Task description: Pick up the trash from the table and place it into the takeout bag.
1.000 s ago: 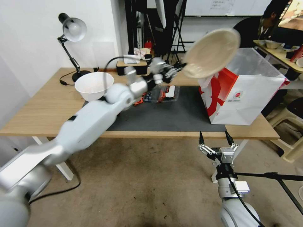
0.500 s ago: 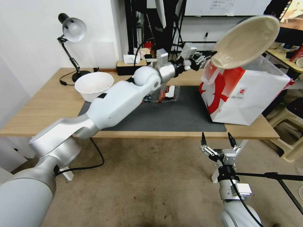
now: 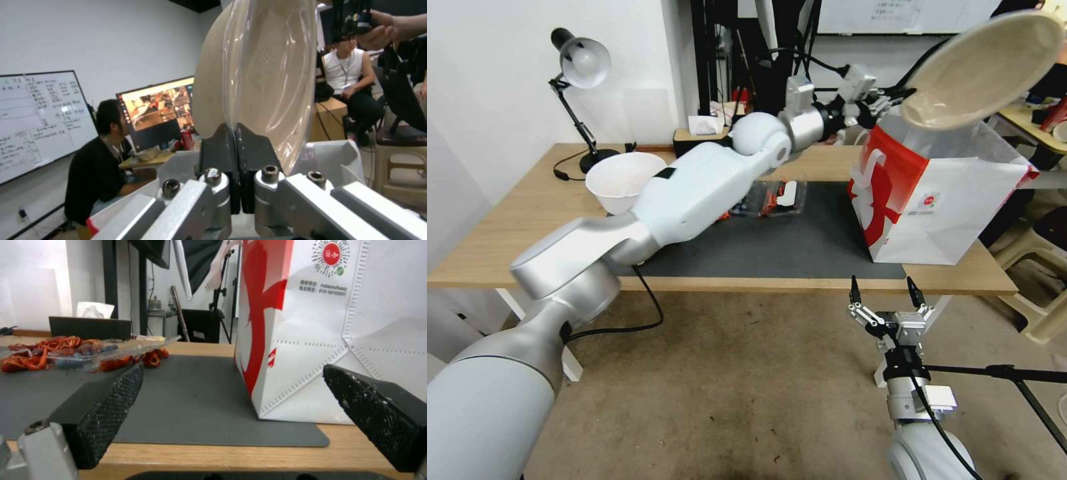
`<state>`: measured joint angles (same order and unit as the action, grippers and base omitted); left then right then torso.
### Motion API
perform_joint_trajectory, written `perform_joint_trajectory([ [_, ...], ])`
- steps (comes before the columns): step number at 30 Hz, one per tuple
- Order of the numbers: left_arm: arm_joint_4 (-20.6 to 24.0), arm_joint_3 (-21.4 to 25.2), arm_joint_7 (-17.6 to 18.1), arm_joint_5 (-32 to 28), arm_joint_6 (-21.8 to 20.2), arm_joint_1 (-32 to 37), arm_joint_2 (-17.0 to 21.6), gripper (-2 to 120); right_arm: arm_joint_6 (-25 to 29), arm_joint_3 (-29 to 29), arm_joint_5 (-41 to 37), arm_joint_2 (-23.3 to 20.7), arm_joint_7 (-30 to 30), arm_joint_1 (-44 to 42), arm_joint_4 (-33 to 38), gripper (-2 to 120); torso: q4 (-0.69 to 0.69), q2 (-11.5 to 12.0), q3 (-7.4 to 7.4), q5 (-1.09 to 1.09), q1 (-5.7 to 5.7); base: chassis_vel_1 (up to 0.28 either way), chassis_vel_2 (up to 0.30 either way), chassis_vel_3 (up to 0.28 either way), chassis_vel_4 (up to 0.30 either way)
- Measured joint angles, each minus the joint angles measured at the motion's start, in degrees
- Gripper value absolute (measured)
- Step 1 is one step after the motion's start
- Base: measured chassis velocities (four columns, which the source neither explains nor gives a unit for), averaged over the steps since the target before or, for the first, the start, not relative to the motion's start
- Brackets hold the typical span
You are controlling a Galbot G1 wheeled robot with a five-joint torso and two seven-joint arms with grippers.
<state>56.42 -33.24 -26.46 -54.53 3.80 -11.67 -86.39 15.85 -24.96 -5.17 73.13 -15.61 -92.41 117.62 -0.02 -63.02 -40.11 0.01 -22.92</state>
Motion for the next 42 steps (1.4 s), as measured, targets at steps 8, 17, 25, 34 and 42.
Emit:
perform_joint_trajectory([
  [8,-4.94,-1.18,-0.42,2.03,0.29,-0.48,-3.18,1,0.41,0.04,-0.01,0.14,0.01,0.03,-0.14,100,0.03,0.00,0.00,-0.01,0.00,0.000,0.000,0.000,0.000],
  [17,-5.04,-1.31,0.12,2.36,0.28,-0.09,-3.43,28,0.79,-0.06,-0.02,0.13,0.01,-0.06,-0.34,100,0.02,0.00,0.00,-0.01,0.00,0.000,0.000,0.000,0.000],
  [25,-0.05,1.31,3.52,1.06,-0.49,2.19,0.68,62,0.85,-0.05,-0.03,0.32,0.02,-0.16,-0.36,100,0.01,0.00,0.00,-0.02,0.00,0.000,0.000,0.000,0.000],
  [34,7.22,5.35,8.12,-0.76,-1.66,7.20,10.05,91,0.48,0.26,0.29,0.38,0.02,-0.16,0.12,100,0.03,0.00,0.00,-0.03,0.00,0.000,0.000,0.000,0.000],
  [42,17.12,10.34,16.80,-2.85,-3.87,15.57,19.10,100,0.13,0.45,0.51,0.33,0.03,-0.15,0.26,100,0.02,0.00,0.00,-0.03,0.00,0.000,0.000,0.000,0.000],
])
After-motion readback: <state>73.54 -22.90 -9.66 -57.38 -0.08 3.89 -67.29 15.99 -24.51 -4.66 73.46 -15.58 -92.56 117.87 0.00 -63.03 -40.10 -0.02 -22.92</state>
